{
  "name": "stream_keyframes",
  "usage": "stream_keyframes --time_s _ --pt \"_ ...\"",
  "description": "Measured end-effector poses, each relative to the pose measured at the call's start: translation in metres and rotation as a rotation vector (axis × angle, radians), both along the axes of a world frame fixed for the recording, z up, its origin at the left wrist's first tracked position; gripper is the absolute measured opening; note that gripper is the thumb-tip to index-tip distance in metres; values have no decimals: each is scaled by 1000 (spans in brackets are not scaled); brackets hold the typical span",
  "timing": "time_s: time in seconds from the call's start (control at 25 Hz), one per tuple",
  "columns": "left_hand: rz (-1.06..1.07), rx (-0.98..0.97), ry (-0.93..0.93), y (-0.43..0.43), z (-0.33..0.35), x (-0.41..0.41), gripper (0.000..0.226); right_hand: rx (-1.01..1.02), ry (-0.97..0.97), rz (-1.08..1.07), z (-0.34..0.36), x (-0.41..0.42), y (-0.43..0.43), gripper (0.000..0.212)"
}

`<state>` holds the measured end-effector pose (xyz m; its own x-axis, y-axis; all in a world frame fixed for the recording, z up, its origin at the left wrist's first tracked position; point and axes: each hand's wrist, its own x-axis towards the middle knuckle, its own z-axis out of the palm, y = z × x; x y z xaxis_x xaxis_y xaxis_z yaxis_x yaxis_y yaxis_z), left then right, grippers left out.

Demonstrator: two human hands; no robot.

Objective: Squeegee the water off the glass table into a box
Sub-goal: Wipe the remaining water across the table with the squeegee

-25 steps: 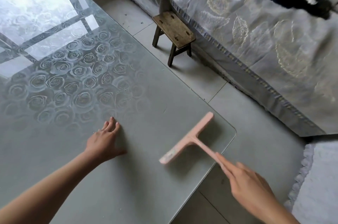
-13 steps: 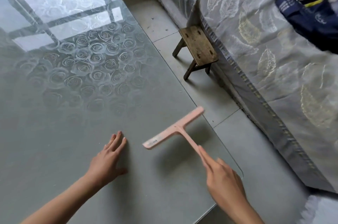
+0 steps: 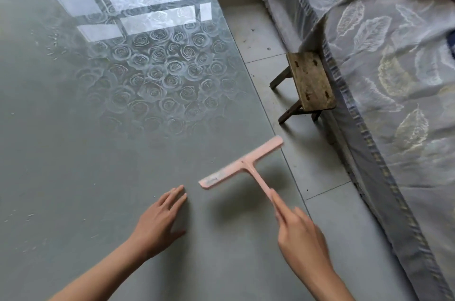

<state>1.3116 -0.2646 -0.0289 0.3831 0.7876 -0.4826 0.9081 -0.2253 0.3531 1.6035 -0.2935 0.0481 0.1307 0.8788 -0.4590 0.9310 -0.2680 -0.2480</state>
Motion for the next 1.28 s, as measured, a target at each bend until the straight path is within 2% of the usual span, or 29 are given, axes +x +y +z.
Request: stream_keyframes --time_s 0.08,0.16,0.28,0.36,0.48,0.6,0.72,0.88,1.0,1.12,1.2,1.28 --pt "134 79 6 10 3 -3 88 -92 -101 0 12 24 -19 51" --pt "250 94 140 19 4 -8 102 -132 -119 37 13 25 -16 53" --pt "361 1 389 29 -1 -16 120 -69 2 178 -7 -14 41 56" --pt "399 -53 449 33 -5 -19 123 -31 75 226 -22 -48 92 56" --pt "468 -94 455 39 -5 -21 122 -25 51 341 -14 -62 143 52" --pt "544 -96 464 48 -2 -27 123 35 -39 424 7 -10 127 53" --pt "607 -85 462 53 -2 -33 125 -83 -139 441 19 16 94 52" --pt "609 -64 428 51 -9 -43 121 -48 -9 462 -8 -56 131 55" --pt "598 63 358 49 -3 -60 109 -50 66 506 -21 -120 179 53" --pt "659 164 262 55 0 -79 104 23 30 544 -6 -100 193 54" --pt "728 102 321 62 -4 -93 114 26 -54 545 7 -59 179 55" --pt "811 -45 395 70 -11 -108 132 -74 -126 508 14 -44 165 53"
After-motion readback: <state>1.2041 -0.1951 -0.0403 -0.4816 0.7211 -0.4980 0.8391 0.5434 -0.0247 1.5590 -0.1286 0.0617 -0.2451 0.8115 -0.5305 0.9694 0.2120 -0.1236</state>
